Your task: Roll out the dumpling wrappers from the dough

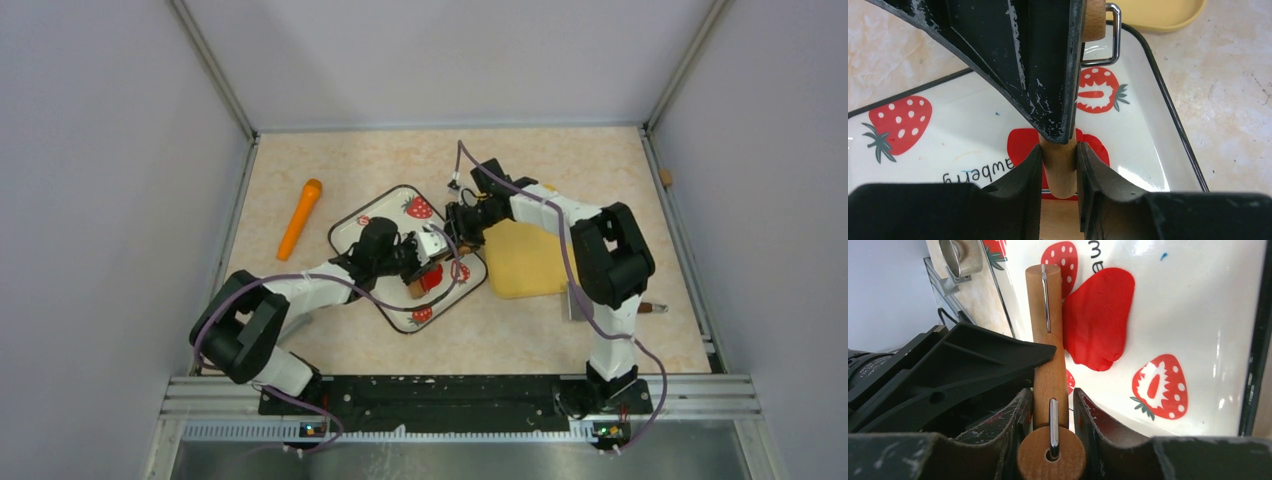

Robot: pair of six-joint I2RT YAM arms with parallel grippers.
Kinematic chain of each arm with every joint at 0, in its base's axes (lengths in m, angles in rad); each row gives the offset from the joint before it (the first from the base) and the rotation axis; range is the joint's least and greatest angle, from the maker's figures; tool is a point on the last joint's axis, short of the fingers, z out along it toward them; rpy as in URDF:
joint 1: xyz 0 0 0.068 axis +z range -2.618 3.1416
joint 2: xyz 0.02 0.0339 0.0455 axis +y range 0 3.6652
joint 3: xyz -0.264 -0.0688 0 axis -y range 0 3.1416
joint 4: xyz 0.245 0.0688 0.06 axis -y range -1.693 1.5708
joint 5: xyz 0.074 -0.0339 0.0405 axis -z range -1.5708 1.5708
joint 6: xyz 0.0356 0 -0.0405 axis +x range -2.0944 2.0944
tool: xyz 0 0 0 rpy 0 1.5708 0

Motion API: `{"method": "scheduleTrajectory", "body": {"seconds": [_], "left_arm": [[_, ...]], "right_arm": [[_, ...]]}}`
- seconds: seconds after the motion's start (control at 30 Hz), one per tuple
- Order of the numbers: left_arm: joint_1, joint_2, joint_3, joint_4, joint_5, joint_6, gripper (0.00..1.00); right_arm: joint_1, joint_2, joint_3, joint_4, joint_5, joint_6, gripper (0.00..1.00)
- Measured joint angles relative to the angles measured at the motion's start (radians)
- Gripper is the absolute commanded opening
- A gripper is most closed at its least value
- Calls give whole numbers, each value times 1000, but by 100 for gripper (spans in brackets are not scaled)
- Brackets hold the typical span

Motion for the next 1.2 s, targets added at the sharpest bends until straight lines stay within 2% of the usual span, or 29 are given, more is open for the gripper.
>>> {"method": "scheduleTrajectory", "body": {"seconds": [0.2, 0.37, 0.57, 0.73, 1.07, 1.2], "left_arm": [[16, -36, 14, -105, -13, -1, 0], [21, -105, 34, -217, -34, -11, 0], [20, -162, 87, -286, -19, -21, 0], [6, -124, 115, -212, 3, -22, 0], [-18, 73, 114, -34, 42, -18, 0], [-21, 129, 113, 59, 74, -27, 0]], "right_arm": [[27, 26, 21, 19, -19, 14, 0], [56, 33, 88, -28, -32, -23, 0], [27, -10, 120, -85, -78, -60, 0], [0, -61, 117, -121, -52, -87, 0], [-19, -62, 35, -116, 96, -112, 0], [-55, -62, 15, -114, 93, -112, 0]]}}
